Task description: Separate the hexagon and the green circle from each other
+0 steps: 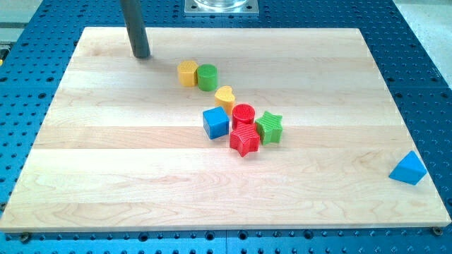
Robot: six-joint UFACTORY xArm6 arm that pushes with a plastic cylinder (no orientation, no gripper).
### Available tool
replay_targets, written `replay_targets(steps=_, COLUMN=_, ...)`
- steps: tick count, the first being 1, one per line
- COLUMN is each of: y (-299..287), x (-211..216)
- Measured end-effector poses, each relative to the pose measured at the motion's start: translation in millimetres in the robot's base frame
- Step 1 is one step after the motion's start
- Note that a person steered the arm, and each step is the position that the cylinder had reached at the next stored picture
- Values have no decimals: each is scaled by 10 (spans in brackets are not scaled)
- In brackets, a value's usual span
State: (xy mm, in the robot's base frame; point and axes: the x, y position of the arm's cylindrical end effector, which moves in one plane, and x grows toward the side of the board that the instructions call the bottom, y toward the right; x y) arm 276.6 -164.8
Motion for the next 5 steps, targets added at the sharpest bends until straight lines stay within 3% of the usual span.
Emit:
replay_targets(steps=1, y=0, x=247)
replay_targets(steps=2, y=-1, x=770)
replay_targets(steps=5, y=935, x=899)
